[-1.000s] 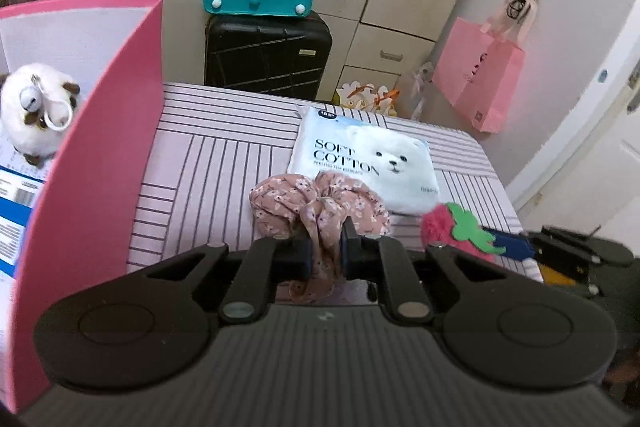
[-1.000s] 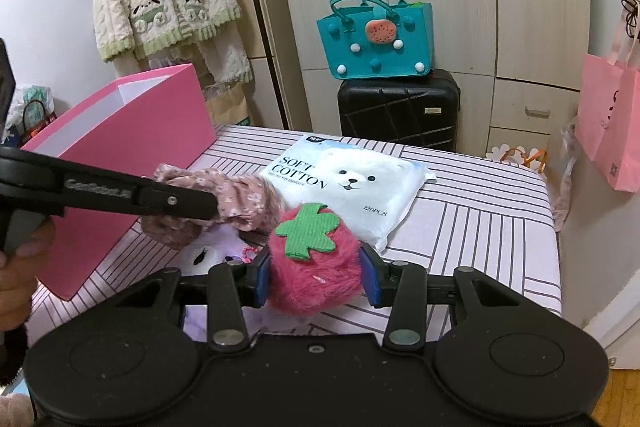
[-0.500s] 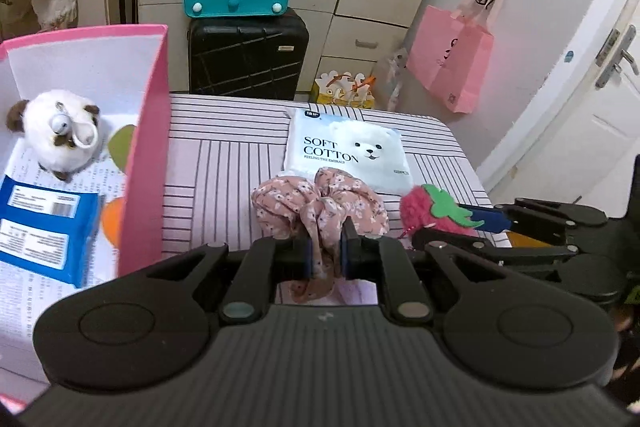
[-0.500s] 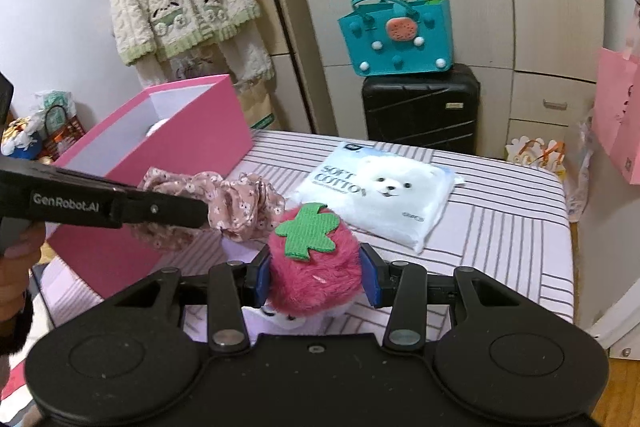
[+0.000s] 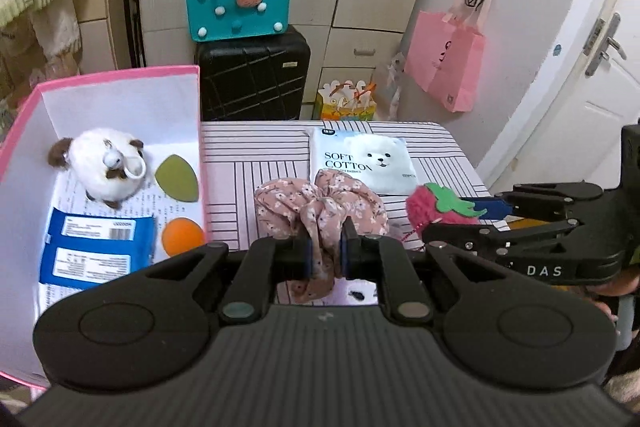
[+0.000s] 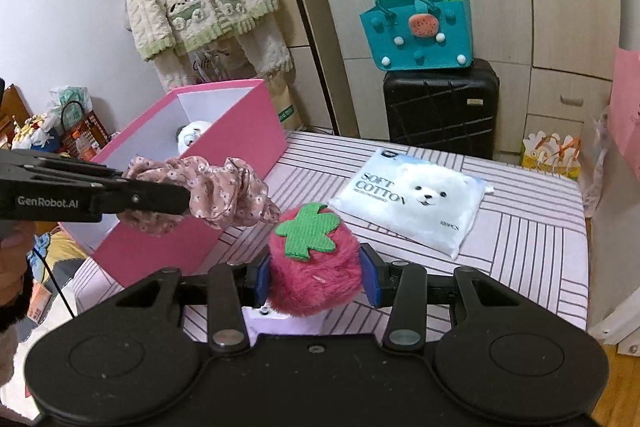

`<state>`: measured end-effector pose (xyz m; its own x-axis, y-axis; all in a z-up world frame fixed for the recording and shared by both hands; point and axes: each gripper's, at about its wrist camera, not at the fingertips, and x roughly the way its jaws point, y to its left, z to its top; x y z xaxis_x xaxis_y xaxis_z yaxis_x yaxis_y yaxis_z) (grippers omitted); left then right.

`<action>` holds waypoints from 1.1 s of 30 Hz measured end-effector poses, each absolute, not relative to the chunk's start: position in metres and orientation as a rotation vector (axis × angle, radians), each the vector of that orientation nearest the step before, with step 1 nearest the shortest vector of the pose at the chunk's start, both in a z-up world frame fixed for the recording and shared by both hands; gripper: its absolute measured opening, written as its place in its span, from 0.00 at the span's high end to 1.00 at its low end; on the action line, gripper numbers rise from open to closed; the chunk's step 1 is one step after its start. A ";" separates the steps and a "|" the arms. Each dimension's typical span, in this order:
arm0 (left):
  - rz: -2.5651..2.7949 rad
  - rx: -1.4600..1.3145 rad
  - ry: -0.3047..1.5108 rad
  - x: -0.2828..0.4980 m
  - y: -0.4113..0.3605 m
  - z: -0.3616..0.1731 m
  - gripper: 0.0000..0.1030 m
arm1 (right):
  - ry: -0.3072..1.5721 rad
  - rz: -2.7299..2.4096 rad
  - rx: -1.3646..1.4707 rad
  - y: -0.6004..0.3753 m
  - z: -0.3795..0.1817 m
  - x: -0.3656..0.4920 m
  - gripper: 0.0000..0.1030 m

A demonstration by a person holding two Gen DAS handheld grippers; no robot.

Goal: Organize soft objects
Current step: 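Carry the scrunchie and strawberry plush with both grippers into the pink box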

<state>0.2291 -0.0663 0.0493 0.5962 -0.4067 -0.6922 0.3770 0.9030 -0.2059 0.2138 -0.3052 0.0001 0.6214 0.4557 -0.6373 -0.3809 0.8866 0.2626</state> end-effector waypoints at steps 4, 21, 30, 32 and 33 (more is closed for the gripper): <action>-0.492 -0.012 0.843 0.220 -0.055 0.058 0.89 | 0.771 0.521 0.100 -0.298 0.014 0.208 0.53; -0.489 -0.070 0.786 0.181 0.028 0.102 0.88 | 0.730 0.724 0.069 -0.245 0.081 0.186 0.52; -0.390 -0.087 0.748 0.185 0.077 0.108 0.88 | 0.701 0.800 -0.033 -0.193 0.091 0.193 0.51; -0.363 -0.072 0.756 0.189 0.085 0.106 0.88 | 0.665 0.769 -0.087 -0.183 0.089 0.198 0.51; -0.348 -0.062 0.763 0.193 0.088 0.104 0.88 | 0.655 0.756 -0.114 -0.177 0.087 0.201 0.51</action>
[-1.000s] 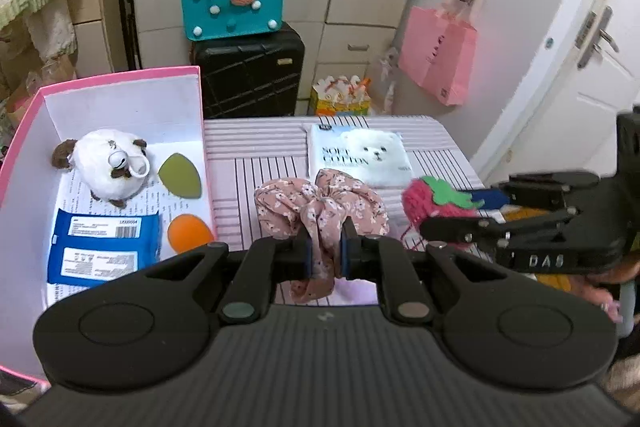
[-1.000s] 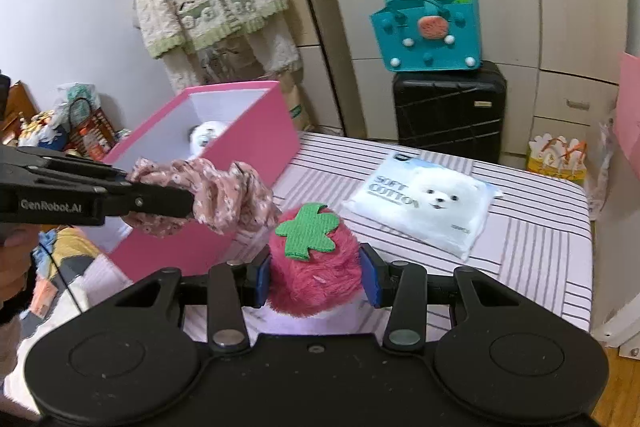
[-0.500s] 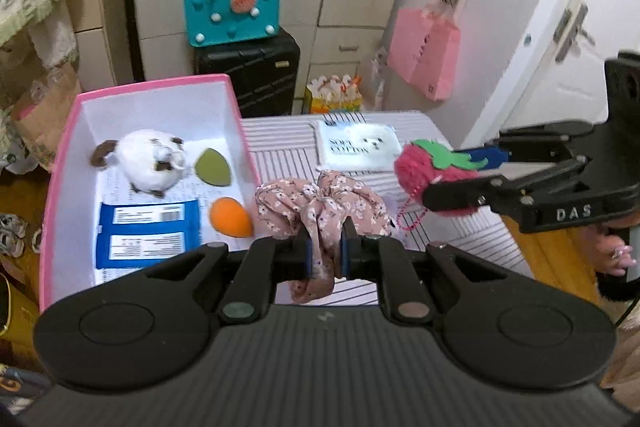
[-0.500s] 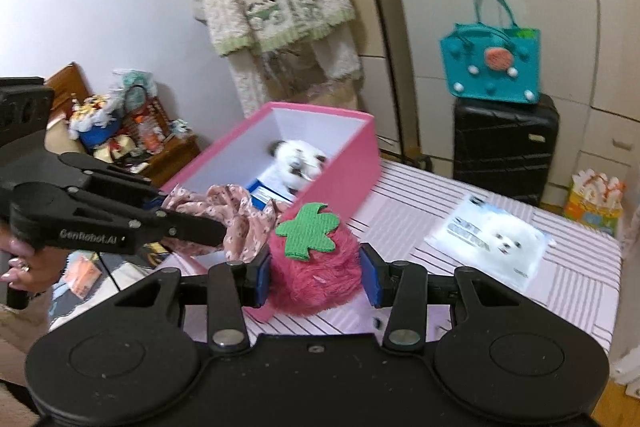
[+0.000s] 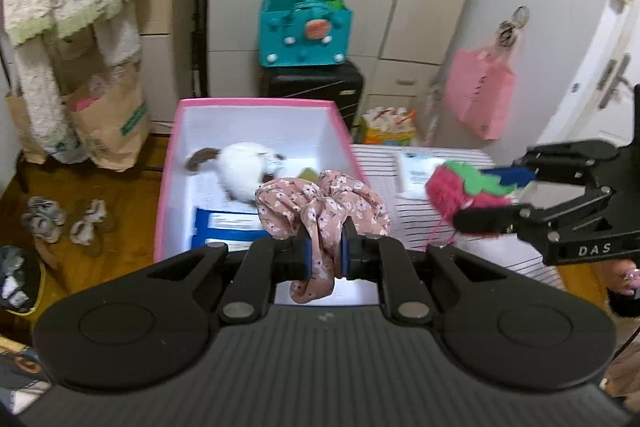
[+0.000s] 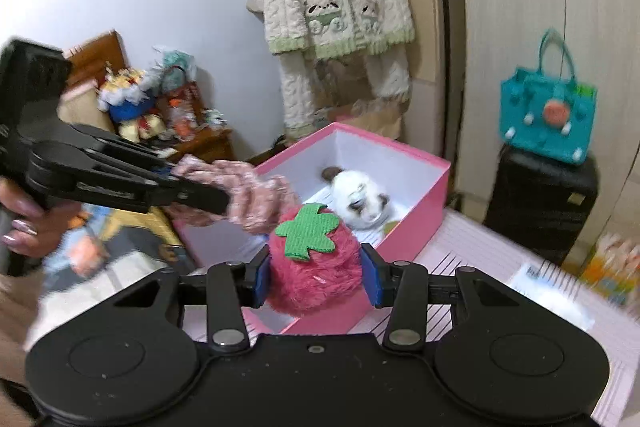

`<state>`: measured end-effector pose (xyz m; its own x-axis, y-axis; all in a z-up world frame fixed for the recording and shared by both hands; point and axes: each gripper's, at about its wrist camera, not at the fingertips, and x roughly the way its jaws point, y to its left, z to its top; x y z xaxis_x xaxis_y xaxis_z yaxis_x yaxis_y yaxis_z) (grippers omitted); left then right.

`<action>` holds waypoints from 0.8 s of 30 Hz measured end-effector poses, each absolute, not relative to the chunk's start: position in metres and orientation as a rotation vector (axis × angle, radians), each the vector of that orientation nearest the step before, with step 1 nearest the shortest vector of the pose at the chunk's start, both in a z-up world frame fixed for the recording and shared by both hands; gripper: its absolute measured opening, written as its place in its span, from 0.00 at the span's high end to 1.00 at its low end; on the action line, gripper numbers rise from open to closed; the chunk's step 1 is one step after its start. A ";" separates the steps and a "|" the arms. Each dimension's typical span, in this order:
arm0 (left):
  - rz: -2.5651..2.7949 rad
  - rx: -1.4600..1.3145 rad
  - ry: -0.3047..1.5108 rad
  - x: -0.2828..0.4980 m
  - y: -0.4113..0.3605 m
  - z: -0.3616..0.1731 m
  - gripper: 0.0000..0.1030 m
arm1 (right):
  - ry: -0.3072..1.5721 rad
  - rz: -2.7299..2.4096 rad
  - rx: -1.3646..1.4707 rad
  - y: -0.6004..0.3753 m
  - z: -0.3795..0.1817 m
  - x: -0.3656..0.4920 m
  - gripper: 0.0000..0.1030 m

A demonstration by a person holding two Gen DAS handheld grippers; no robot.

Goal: Organize soft objects
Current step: 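Carry the scrunchie and strawberry plush with both grippers into the pink box, then open both grippers to drop the scrunchie and strawberry plush in the box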

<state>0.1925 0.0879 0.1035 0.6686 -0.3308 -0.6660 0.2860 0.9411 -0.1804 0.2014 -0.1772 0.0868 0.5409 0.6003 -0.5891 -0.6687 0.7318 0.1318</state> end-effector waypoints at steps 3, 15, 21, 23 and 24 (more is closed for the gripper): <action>-0.328 -0.028 0.794 0.204 0.094 0.094 0.88 | 0.665 0.768 -0.128 -0.166 0.082 0.217 0.51; -0.258 0.167 0.897 0.277 0.094 0.048 0.88 | 0.672 0.808 -0.233 -0.115 0.050 0.261 0.51; -0.203 0.210 0.822 0.302 0.097 0.037 0.87 | 0.723 0.819 -0.247 -0.104 0.039 0.282 0.52; -0.211 0.185 0.851 0.312 0.100 0.030 0.87 | 0.738 0.818 -0.265 -0.101 0.033 0.286 0.52; -0.224 0.164 0.877 0.318 0.103 0.026 0.87 | 0.743 0.817 -0.282 -0.099 0.030 0.287 0.52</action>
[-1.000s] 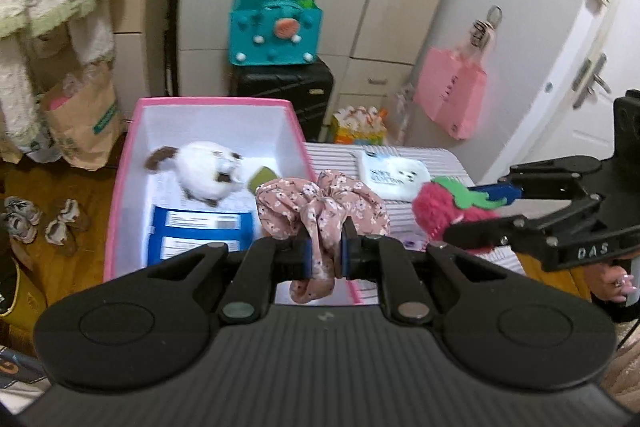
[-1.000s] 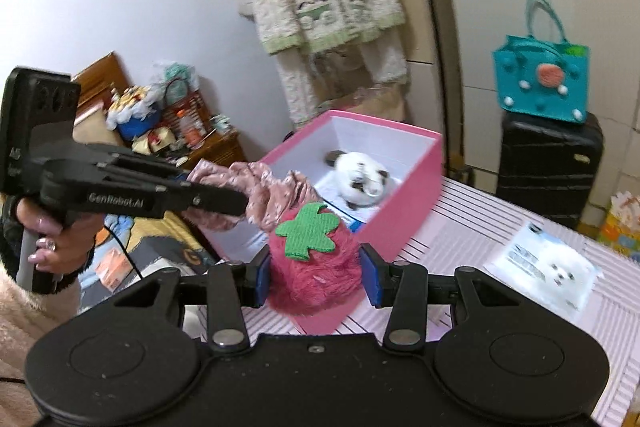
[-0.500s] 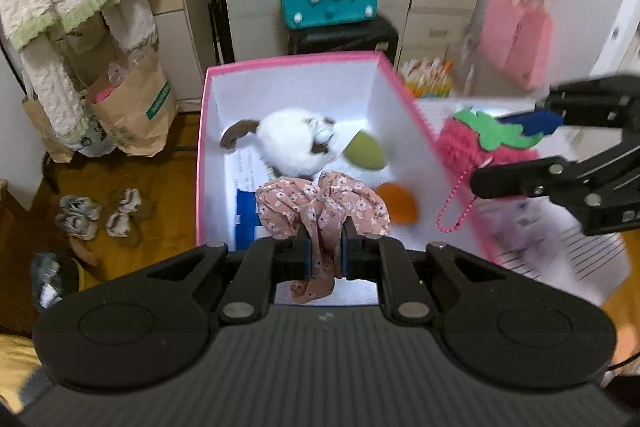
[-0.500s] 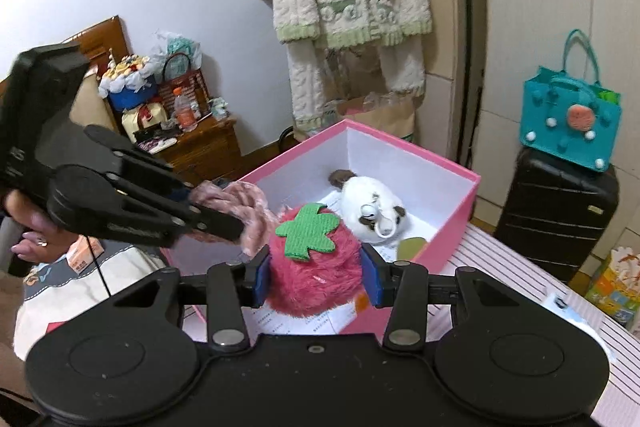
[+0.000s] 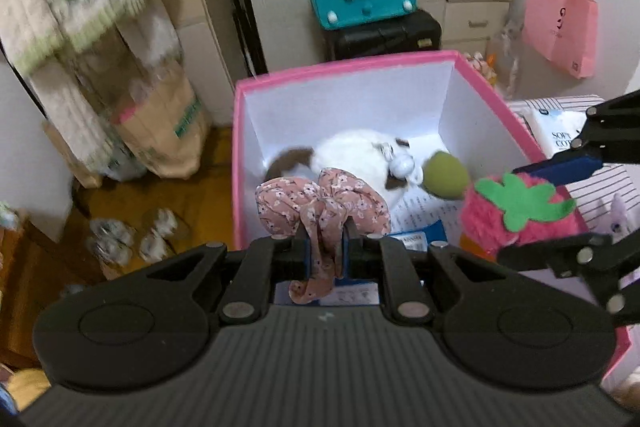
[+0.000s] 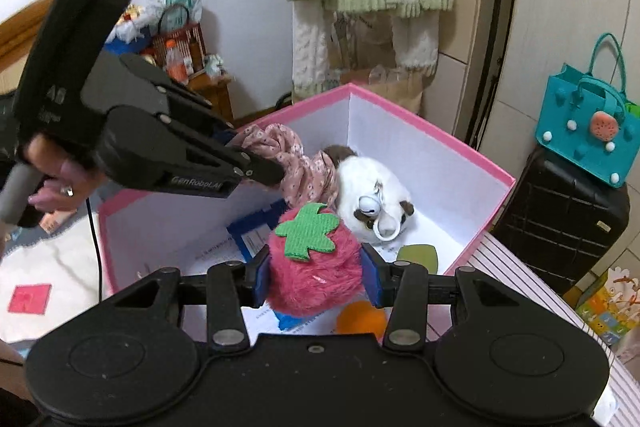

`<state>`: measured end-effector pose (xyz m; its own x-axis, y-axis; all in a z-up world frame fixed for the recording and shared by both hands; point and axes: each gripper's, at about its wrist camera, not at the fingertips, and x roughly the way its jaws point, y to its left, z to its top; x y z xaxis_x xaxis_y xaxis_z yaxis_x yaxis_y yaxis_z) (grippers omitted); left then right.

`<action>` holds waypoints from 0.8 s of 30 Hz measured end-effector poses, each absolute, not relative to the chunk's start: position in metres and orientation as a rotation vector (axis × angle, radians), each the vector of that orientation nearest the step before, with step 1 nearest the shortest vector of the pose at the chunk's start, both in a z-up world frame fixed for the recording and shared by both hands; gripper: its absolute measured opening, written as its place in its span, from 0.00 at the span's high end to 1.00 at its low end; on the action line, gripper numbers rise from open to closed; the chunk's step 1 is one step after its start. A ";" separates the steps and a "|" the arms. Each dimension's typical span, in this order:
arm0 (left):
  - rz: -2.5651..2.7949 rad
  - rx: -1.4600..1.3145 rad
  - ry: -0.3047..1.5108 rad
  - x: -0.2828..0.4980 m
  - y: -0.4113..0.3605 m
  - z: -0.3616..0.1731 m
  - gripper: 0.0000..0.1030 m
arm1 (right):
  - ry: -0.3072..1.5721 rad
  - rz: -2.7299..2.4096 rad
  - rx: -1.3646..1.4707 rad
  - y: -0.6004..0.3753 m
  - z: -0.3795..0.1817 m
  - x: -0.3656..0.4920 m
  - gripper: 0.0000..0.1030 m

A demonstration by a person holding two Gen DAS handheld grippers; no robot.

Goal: Organize soft objects
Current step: 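Open both grippers to drop the scrunchie and strawberry plush in the box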

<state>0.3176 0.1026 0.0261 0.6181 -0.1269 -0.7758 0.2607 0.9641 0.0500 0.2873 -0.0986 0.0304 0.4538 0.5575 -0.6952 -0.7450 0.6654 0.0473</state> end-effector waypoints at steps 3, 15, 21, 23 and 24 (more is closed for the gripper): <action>-0.235 0.182 0.913 0.325 0.100 0.016 0.86 | 0.743 0.813 -0.340 -0.090 0.024 0.291 0.52; -0.204 0.179 0.893 0.316 0.100 0.016 0.58 | 0.786 0.798 -0.507 -0.052 0.006 0.309 0.52; -0.216 0.137 0.879 0.305 0.107 0.025 0.58 | 0.873 0.801 -0.482 -0.044 -0.005 0.321 0.49; -0.225 0.127 0.876 0.301 0.108 0.029 0.58 | 0.886 0.809 -0.455 -0.044 -0.005 0.324 0.45; -0.228 0.117 0.871 0.298 0.109 0.032 0.58 | 0.887 0.809 -0.438 -0.044 -0.004 0.324 0.40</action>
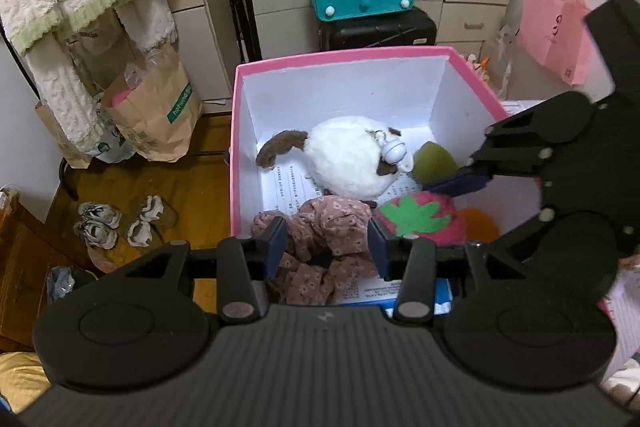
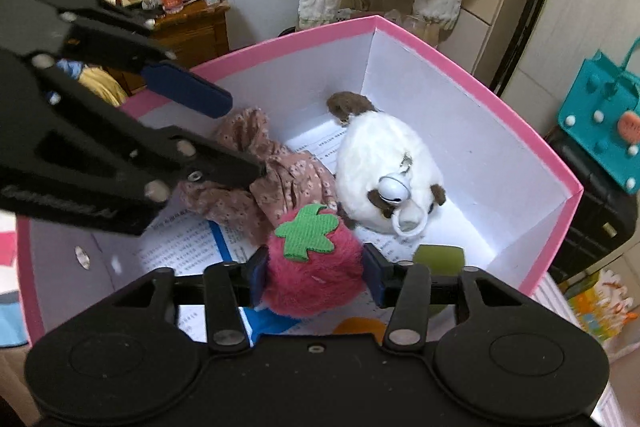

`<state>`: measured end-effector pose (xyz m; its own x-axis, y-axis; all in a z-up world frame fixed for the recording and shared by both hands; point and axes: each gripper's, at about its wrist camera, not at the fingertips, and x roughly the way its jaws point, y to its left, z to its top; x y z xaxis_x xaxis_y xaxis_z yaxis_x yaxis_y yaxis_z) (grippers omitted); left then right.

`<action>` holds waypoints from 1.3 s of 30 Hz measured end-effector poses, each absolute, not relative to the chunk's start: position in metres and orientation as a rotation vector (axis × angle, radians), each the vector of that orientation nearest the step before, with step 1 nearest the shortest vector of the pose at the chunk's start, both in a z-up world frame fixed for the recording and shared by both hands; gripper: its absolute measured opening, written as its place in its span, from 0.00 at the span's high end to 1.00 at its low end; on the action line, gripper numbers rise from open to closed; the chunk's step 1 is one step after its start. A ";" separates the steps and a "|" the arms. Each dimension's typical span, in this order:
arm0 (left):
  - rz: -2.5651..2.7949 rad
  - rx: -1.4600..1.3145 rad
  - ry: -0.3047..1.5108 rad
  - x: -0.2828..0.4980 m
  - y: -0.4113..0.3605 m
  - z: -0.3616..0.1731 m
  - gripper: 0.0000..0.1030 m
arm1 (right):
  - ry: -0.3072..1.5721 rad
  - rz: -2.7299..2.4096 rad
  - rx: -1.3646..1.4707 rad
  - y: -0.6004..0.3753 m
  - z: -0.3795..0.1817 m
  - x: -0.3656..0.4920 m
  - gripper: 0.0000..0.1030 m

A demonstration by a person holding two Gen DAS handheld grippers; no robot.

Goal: Organize soft objects
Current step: 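Open both grippers to drop the scrunchie and strawberry plush in the box, then lift both grippers out and move the left gripper toward the purple plush toy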

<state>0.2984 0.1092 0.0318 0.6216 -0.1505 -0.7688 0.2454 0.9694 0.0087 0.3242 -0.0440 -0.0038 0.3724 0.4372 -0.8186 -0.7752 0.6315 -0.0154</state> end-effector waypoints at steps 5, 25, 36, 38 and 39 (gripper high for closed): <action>-0.214 0.066 0.839 0.284 0.115 0.041 0.54 | 0.827 0.763 -0.345 -0.058 0.007 0.320 0.37; -0.210 0.031 0.817 0.208 0.112 0.080 0.45 | 0.704 0.683 -0.206 -0.109 0.074 0.230 0.37; -0.247 0.090 0.782 0.159 0.094 0.102 0.38 | 0.609 0.720 -0.207 -0.132 0.105 0.169 0.36; -0.257 0.092 0.785 0.155 0.090 0.105 0.38 | 0.595 0.720 -0.220 -0.136 0.108 0.157 0.36; -0.263 0.093 0.786 0.153 0.087 0.106 0.37 | 0.586 0.719 -0.230 -0.138 0.109 0.151 0.35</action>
